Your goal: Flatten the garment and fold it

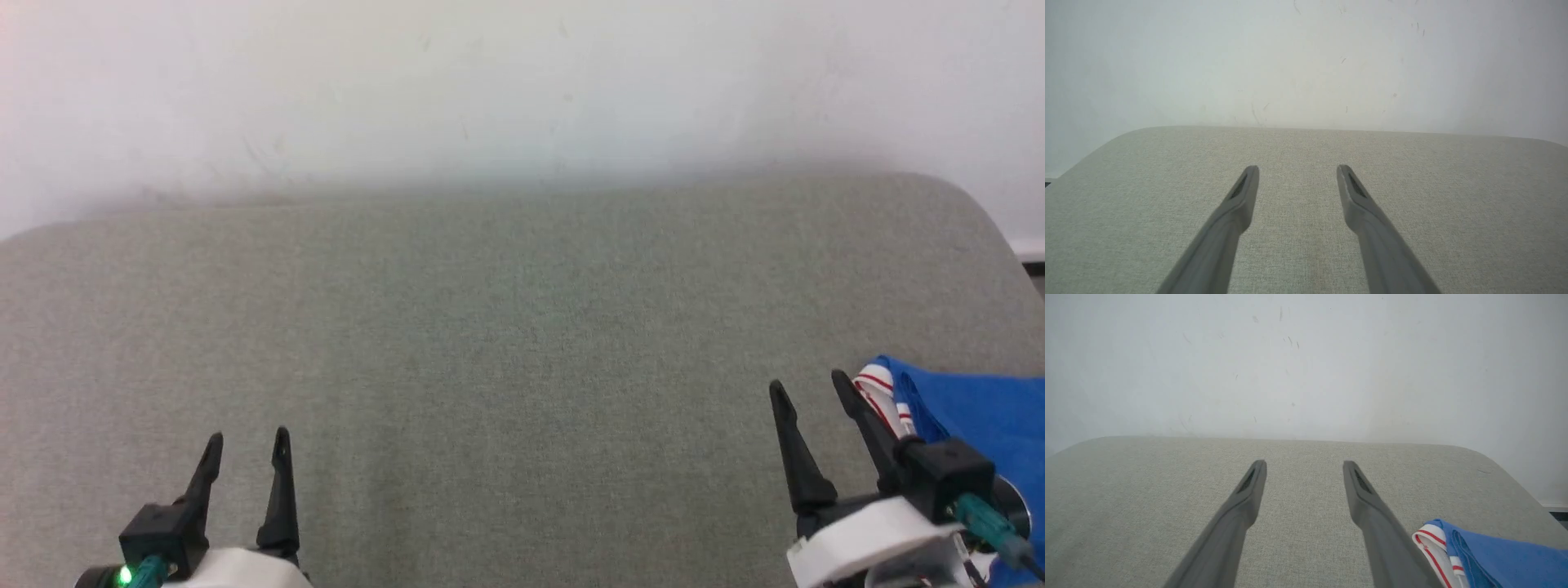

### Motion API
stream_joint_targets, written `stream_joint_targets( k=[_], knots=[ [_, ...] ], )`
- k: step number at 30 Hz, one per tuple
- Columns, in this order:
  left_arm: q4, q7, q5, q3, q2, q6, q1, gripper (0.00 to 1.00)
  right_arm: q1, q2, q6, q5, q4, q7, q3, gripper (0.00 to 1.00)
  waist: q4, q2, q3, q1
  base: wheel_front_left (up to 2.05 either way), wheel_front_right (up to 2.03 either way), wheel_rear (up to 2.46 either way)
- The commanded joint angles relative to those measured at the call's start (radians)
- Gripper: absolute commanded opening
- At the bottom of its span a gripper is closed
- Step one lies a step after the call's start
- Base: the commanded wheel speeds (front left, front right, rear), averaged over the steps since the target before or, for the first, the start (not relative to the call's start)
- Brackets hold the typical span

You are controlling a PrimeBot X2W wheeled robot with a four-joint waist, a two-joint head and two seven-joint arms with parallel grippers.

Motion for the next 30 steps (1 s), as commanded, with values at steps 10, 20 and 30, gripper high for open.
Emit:
stream_joint_targets(
  k=[10,20,30],
  knots=[
    [0.020,-0.005,-0.014,0.018,-0.006,-0.046,0.066,1.00,0.130,0.007,-0.001,0.013,-0.101,0.039,-0.009,1.00,0.008,0.0000,-0.067,0.0002,0.00,0.00,0.00],
    [0.025,0.001,-0.010,0.036,-0.023,-0.069,0.059,0.00,0.136,0.003,0.000,0.008,-0.109,0.036,-0.009,0.00,0.005,0.0000,-0.064,0.0002,0.00,0.00,0.00],
    [0.023,0.016,0.019,0.050,-0.043,-0.081,0.051,0.00,0.125,0.003,0.000,0.000,-0.102,0.040,-0.010,0.00,0.007,0.0000,-0.062,0.0002,0.00,0.00,0.00]
  ],
)
